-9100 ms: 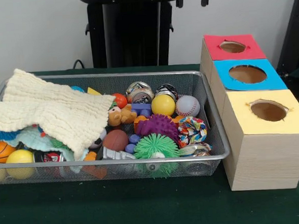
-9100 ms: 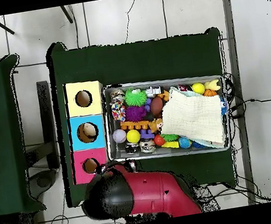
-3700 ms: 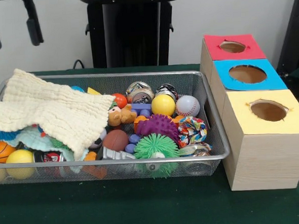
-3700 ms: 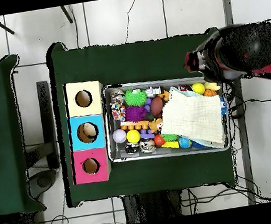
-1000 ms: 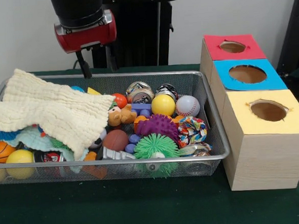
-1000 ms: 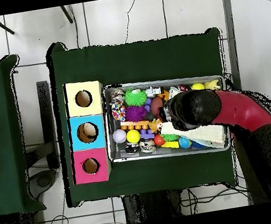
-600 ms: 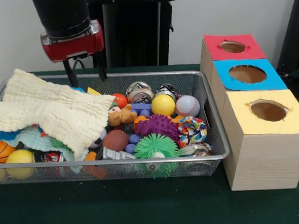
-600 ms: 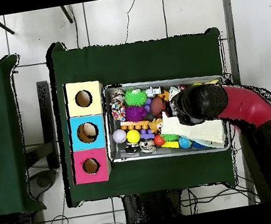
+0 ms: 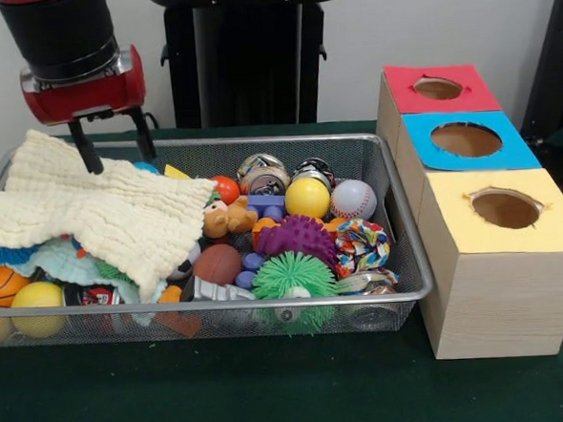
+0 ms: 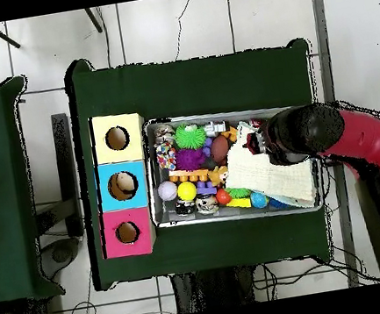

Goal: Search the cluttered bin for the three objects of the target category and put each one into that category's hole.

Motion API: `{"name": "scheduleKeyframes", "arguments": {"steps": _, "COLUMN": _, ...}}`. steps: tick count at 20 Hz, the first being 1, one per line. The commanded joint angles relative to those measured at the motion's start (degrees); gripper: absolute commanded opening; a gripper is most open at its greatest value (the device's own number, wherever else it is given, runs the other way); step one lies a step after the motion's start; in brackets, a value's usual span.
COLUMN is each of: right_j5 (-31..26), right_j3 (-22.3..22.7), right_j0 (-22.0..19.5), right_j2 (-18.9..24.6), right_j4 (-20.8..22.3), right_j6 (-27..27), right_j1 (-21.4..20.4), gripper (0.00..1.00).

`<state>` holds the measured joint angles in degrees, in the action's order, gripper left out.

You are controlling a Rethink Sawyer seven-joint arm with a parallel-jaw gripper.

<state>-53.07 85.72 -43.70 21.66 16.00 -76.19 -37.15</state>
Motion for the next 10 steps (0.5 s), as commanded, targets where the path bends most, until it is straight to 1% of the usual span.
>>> {"name": "scheduleKeyframes", "arguments": {"steps": 1, "right_j5": -4.65, "right_j3": -4.45, "right_j0": 0.20, "right_j2": 2.43, "right_j4": 4.00, "right_j6": 7.71, "right_j1": 4.08, "gripper": 1.00}}
{"name": "scheduleKeyframes", "arguments": {"steps": 3, "right_j5": -0.88, "right_j3": -4.21, "right_j0": 0.35, "right_j2": 2.76, "right_j4": 4.36, "right_j6": 6.83, "right_j1": 6.94, "gripper": 1.00}}
{"name": "scheduleKeyframes", "arguments": {"steps": 6, "right_j5": 3.34, "right_j3": -5.44, "right_j0": 0.12, "right_j2": 3.61, "right_j4": 4.59, "right_j6": 6.67, "right_j1": 11.99, "gripper": 1.00}}
{"name": "scheduleKeyframes", "arguments": {"steps": 10, "right_j5": 5.32, "right_j3": -7.67, "right_j0": -0.05, "right_j2": 4.51, "right_j4": 5.03, "right_j6": 7.71, "right_j1": 15.44, "gripper": 1.00}}
